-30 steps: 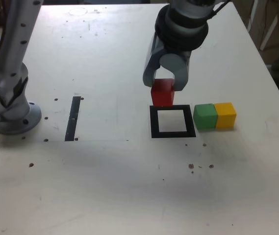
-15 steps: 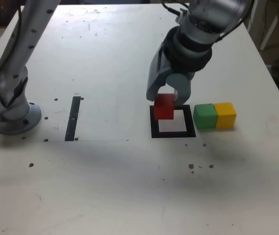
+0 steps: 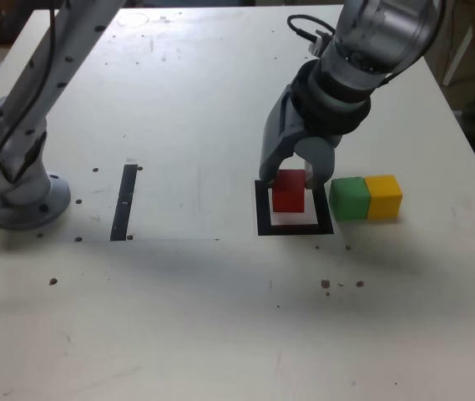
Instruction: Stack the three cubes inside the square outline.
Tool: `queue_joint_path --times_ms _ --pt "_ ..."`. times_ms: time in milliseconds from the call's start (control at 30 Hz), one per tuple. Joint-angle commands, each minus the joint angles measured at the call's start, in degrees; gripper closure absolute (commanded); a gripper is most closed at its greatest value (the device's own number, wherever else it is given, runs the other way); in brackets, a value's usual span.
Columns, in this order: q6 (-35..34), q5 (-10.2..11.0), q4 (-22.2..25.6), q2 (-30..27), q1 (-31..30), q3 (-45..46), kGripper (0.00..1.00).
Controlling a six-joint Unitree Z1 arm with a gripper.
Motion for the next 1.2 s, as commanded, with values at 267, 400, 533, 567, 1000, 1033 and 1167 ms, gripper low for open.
queue_joint_path --times_ms 267,400,533,567,1000,1033,1167 --pt "0.84 -0.6 0.18 0.9 0.88 -0.44 0.67" --pt "1.25 -1.17 0.18 1.11 1.2 -0.3 0.6" --pt "1.97 -1.67 0.01 1.15 1.38 0.05 0.31" --pt "2.11 -1.74 -0.06 1.12 1.39 0.16 0.23" --pt "2.68 -0.78 -0.09 0.2 1.49 0.77 0.01" --pt "3.12 -0.19 -0.03 -0.15 1.51 0.67 0.01" --pt "7.08 3.77 0.68 -2.11 1.66 -0.8 0.01"
